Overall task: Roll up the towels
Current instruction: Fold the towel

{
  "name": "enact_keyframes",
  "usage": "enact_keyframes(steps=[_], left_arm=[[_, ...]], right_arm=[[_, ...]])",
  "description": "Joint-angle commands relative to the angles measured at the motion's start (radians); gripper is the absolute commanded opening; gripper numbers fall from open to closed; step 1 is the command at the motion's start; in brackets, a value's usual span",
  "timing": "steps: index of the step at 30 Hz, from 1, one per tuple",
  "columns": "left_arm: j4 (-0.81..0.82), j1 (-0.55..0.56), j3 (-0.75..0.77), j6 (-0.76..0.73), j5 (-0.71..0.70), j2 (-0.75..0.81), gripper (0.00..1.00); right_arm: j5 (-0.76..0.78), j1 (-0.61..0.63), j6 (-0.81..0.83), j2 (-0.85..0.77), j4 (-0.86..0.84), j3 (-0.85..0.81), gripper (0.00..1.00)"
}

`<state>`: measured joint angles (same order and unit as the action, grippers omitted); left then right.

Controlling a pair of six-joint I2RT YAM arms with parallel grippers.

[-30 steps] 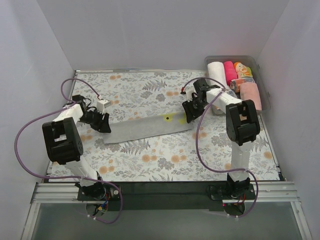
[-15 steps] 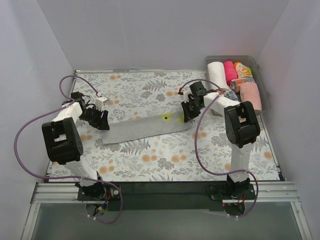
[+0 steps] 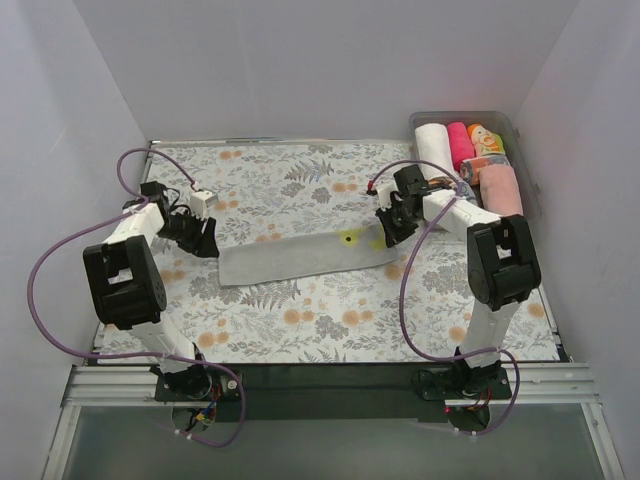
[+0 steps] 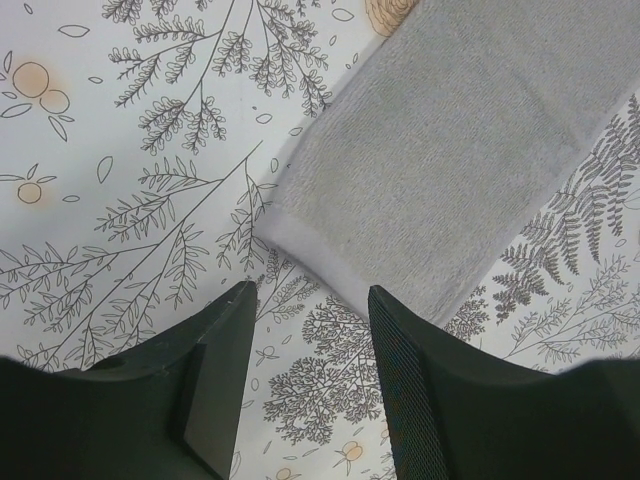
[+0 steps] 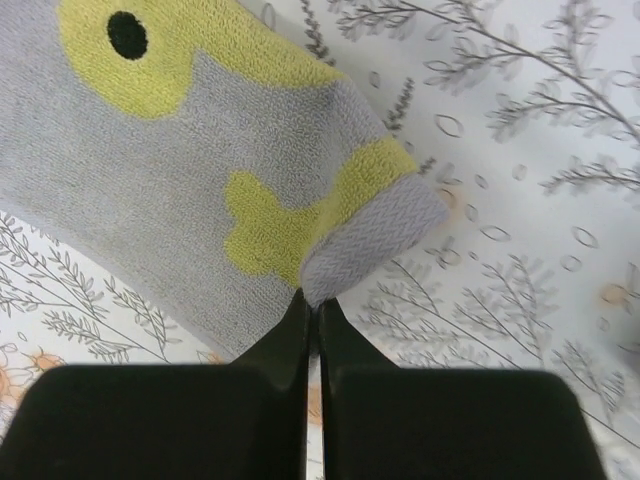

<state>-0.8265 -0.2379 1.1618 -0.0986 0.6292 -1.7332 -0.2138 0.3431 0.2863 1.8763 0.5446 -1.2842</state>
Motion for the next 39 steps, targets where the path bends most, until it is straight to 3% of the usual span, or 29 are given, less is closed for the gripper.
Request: enact_keyframes(steps=[1, 5, 11, 14, 15, 16, 25, 39], left_arm=[[0.012, 0.003, 0.012, 0.007, 0.043, 0.070, 0.45], [0.018, 0.005, 0.015, 0.026, 0.038, 0.081, 0.48], [0.001, 0.003, 0.039, 0.048, 0.079, 0.072, 0.59], [-0.026, 0.003, 0.058, 0.051, 0.090, 0.055, 0.80], [-0.028, 0.002, 0.059, 0.057, 0.090, 0.055, 0.94], [-0.025, 0.002, 0.059, 0.057, 0.098, 0.060, 0.98], [0.018, 0.003, 0.045, 0.126, 0.116, 0.083, 0.98], [0.050, 0.002, 0.010, 0.235, -0.026, 0.081, 0.98]], right_arm=[[0.016, -0.015, 0.090, -0.074, 0.052, -0.039, 0.01], [-0.086, -0.013, 0.044, -0.101, 0.098, -0.079, 0.01], [-0.238, 0.019, -0.074, -0.080, 0.143, -0.138, 0.01], [-0.259, 0.056, -0.099, -0.059, 0.141, -0.162, 0.01], [-0.262, 0.065, -0.107, -0.054, 0.140, -0.168, 0.01], [-0.266, 0.072, -0.114, -0.039, 0.138, -0.175, 0.01], [-0.271, 0.181, -0.191, 0.083, 0.118, -0.286, 0.01], [-0.279, 0.261, -0.251, 0.198, 0.086, -0.377, 0.01]])
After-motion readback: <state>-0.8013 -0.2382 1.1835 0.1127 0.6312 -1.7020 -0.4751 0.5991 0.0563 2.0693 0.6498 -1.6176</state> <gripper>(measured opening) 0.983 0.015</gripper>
